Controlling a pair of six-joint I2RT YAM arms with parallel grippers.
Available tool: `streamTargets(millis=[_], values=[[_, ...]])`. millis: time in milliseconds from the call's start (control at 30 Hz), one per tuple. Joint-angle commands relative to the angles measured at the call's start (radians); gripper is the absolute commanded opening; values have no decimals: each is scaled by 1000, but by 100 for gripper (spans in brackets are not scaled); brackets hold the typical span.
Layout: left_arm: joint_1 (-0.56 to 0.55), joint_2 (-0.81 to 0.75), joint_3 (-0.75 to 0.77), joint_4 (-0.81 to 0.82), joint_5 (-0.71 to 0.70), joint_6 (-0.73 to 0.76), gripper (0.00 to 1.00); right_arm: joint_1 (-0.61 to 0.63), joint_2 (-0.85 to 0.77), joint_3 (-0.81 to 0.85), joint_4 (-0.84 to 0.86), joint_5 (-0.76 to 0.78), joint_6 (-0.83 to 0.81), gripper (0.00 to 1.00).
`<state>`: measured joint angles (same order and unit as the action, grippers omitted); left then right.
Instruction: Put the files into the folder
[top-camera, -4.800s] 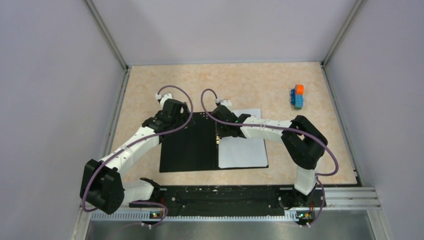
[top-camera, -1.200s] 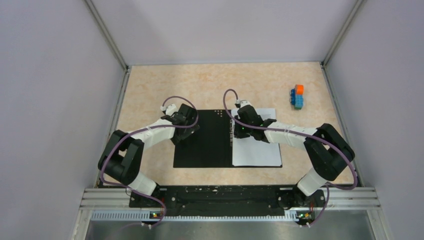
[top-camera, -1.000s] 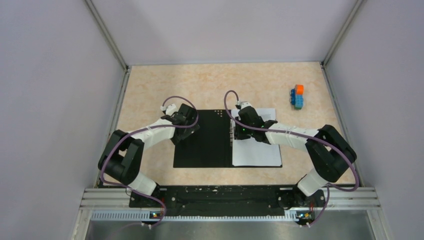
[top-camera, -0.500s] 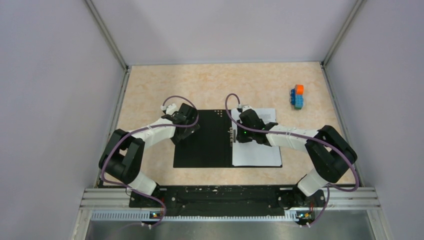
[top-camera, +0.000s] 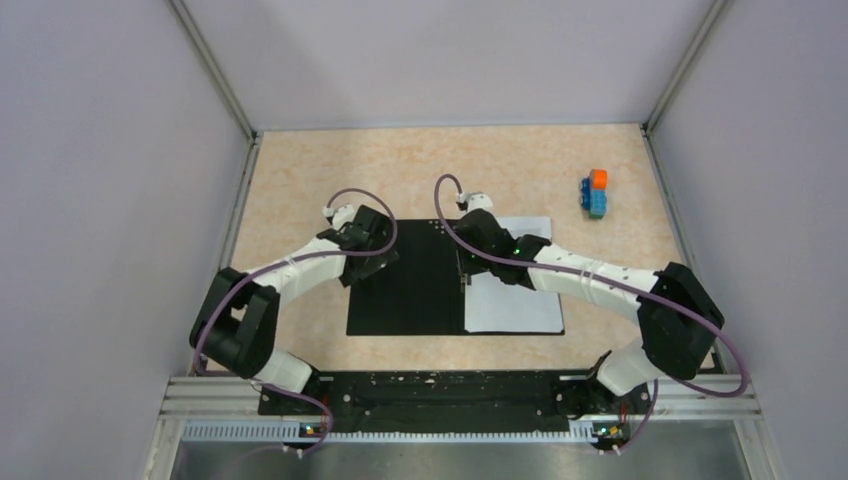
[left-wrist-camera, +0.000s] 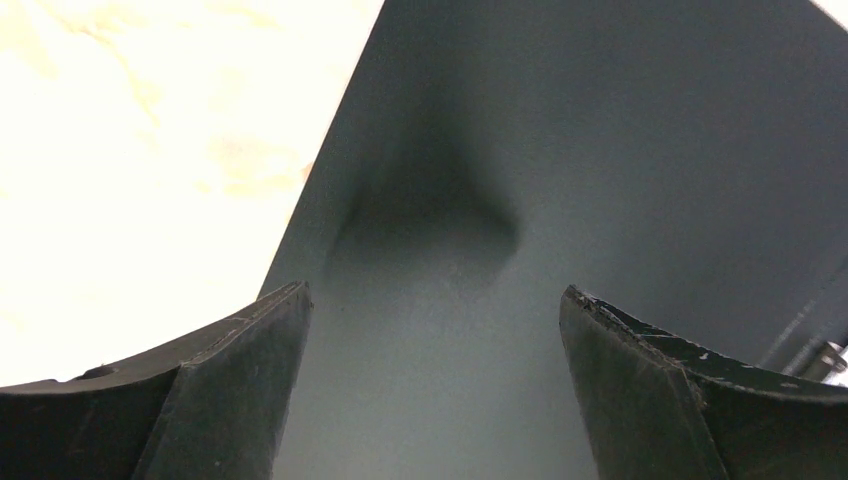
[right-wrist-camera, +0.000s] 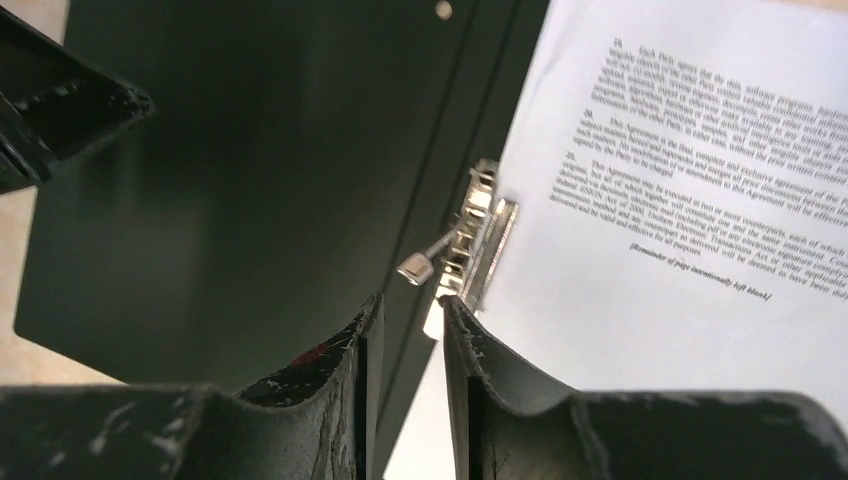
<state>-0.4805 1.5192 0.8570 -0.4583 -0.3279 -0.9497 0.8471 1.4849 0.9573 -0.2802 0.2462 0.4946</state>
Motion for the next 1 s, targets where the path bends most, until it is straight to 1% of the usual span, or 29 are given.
streamTargets(millis=[0,67,333,533,800,967], values=[[6,-108,6,-37,-32,44,98,62,67,147,-126,166,-7,28],[10,-130,-8,-39,-46,59,98,75,110,193,-164,195,-18,29],[51,-174,-78,-34,-70,99,98,93,217,296,-234,200,-55,28],[92,-192,-136,-19,-69,101,98,94,236,297,-232,182,-62,27],[105,-201,-162,-9,-63,108,98,93,224,260,-215,185,-69,23],[106,-205,-164,-9,-53,104,98,86,204,222,-194,168,-80,17]])
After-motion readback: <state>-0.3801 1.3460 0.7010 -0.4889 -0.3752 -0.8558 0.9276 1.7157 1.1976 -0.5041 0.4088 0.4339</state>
